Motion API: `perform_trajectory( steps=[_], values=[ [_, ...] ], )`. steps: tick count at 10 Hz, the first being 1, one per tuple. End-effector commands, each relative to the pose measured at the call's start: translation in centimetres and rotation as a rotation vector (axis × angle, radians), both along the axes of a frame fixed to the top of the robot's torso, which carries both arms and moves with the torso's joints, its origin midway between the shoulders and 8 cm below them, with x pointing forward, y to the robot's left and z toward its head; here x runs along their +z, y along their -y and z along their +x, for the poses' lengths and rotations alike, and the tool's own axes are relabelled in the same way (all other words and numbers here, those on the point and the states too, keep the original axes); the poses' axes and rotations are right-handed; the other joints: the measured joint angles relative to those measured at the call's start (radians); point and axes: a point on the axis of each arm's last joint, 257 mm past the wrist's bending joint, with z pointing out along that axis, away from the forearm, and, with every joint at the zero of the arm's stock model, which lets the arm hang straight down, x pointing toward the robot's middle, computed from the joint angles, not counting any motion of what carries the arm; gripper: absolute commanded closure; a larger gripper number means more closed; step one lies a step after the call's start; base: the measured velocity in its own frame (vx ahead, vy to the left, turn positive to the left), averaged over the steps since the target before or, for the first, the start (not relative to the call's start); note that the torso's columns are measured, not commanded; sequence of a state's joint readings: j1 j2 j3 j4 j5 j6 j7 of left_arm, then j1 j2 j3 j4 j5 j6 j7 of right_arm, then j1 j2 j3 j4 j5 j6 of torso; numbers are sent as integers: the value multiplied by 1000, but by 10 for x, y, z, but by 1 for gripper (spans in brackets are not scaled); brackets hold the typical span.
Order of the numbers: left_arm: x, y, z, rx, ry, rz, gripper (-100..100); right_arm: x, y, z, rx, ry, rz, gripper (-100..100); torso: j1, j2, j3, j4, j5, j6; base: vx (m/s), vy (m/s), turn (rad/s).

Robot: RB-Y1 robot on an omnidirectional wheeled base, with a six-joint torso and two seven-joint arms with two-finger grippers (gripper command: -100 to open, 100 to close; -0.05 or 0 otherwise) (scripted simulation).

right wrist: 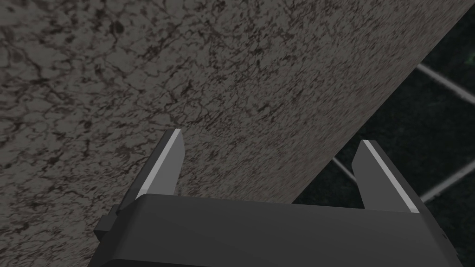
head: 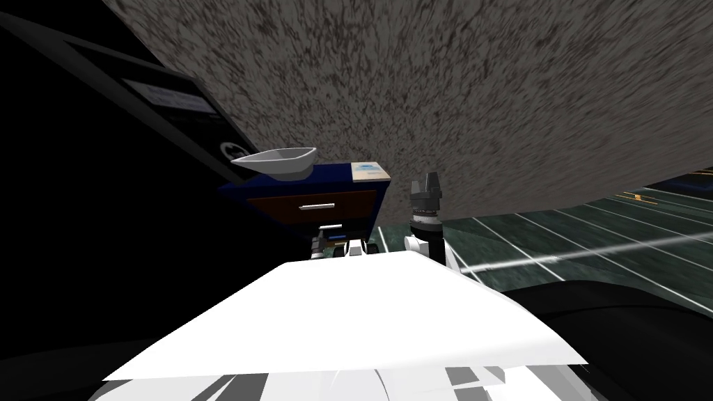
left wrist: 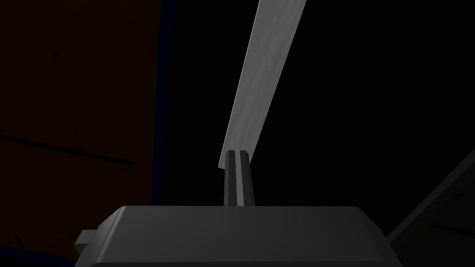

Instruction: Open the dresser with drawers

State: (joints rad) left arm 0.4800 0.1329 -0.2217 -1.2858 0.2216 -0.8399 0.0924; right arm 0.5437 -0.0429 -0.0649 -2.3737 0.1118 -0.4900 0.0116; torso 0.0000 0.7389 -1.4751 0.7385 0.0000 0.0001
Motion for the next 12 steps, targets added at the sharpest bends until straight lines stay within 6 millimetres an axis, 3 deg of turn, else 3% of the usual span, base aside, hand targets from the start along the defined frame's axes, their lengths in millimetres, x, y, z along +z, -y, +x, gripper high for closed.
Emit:
perform_trajectory(
  steps=[1,5,6,11,12],
  values=[
    [0,6,2,-1,11,0,-100,0,0,0,0,0,0,0,-5,-4,-3,-1,-1,0,16,-143,8],
    [7,3,5,1,11,1,-100,0,0,0,0,0,0,0,5,-4,-2,-1,1,0,44,-17,-2],
    [3,4,3,0,9,1,100,0,0,0,0,0,0,0,2,0,-1,-1,1,0,-25,3,9],
    [14,3,-14,-7,17,4,100,0,0,0,0,0,0,0,-3,8,3,5,-3,0,-116,-11,12],
    [5,3,-15,-5,-7,5,100,0,0,0,0,0,0,0,-3,6,2,5,-4,0,-80,-4,5]
  ],
)
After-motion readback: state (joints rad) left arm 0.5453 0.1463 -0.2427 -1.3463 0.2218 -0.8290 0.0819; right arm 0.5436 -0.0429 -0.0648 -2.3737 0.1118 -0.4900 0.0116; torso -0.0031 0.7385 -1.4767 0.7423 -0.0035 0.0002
